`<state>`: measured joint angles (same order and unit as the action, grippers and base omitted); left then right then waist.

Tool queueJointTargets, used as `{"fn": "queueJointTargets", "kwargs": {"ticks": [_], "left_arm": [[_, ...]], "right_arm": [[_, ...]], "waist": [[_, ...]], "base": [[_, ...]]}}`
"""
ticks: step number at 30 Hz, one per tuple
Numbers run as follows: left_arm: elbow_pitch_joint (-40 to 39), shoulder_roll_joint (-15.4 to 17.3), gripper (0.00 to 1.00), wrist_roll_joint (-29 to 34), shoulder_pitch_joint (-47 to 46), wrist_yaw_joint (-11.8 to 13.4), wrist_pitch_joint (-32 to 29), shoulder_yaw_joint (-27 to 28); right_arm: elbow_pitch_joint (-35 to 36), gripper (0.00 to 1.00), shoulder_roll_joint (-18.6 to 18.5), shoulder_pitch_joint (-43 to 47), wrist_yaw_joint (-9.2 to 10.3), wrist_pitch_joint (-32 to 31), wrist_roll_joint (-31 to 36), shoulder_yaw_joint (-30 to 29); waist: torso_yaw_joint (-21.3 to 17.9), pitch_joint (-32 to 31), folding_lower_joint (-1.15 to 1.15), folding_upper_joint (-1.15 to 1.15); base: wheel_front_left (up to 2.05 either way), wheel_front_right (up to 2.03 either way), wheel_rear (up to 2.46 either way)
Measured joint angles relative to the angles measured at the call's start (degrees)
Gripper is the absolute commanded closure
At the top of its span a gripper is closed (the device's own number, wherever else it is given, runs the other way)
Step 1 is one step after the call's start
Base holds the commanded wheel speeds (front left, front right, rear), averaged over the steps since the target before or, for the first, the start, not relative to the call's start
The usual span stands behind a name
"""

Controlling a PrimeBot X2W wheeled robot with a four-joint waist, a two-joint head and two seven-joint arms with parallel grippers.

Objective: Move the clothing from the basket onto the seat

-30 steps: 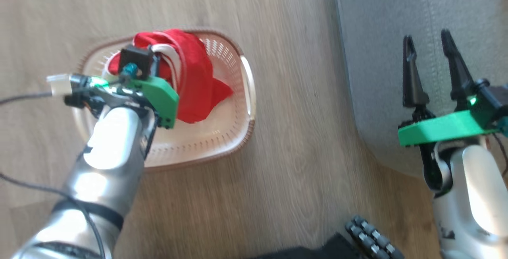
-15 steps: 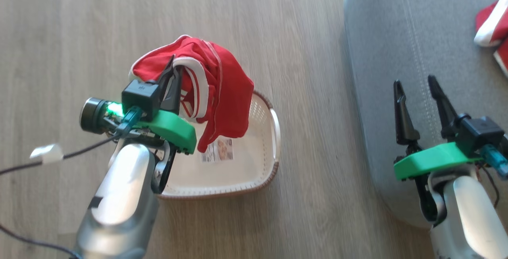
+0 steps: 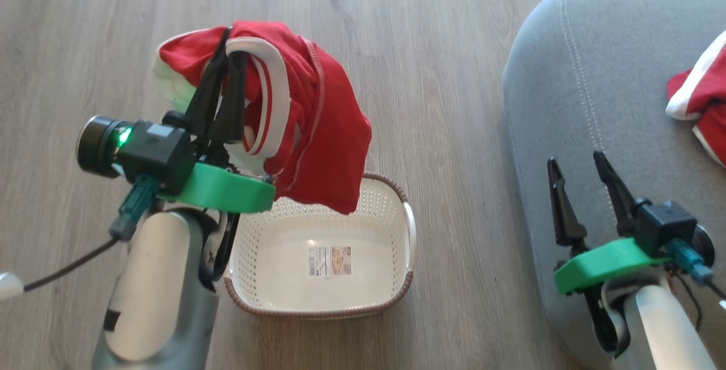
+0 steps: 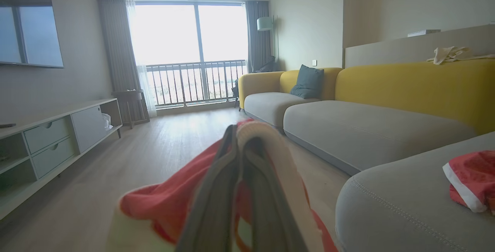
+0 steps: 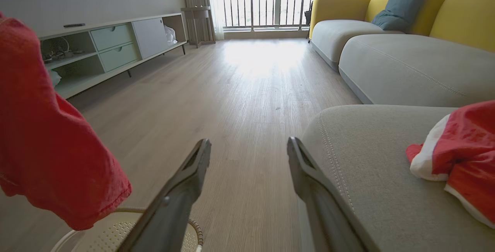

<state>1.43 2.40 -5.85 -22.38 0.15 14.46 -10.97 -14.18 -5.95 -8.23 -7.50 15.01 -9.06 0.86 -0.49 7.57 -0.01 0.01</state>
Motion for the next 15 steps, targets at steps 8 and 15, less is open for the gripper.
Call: {"fn": "queueJointTargets", "kwargs": {"ticks": [8, 15], "left_arm": [[-5.8, 0.0, 1.00, -0.7, 1.6, -0.5, 0.2, -0.2], [-9.7, 0.0, 1.00, -2.2, 1.7, -1.1, 0.3, -1.6]], "right_arm": [[1.0, 0.00, -1.4, 1.0, 0.00, -0.1, 0.0, 1.8], [2.1, 0.00, -1.6, 3.3, 0.00, -0.1, 0.0, 3.5]], "waist": [[0.5, -2.8, 0.00, 0.00], [0.6, -3.9, 0.00, 0.00]], "base": [[0.00, 0.00, 0.00], [0.00, 0.00, 0.00]]}}
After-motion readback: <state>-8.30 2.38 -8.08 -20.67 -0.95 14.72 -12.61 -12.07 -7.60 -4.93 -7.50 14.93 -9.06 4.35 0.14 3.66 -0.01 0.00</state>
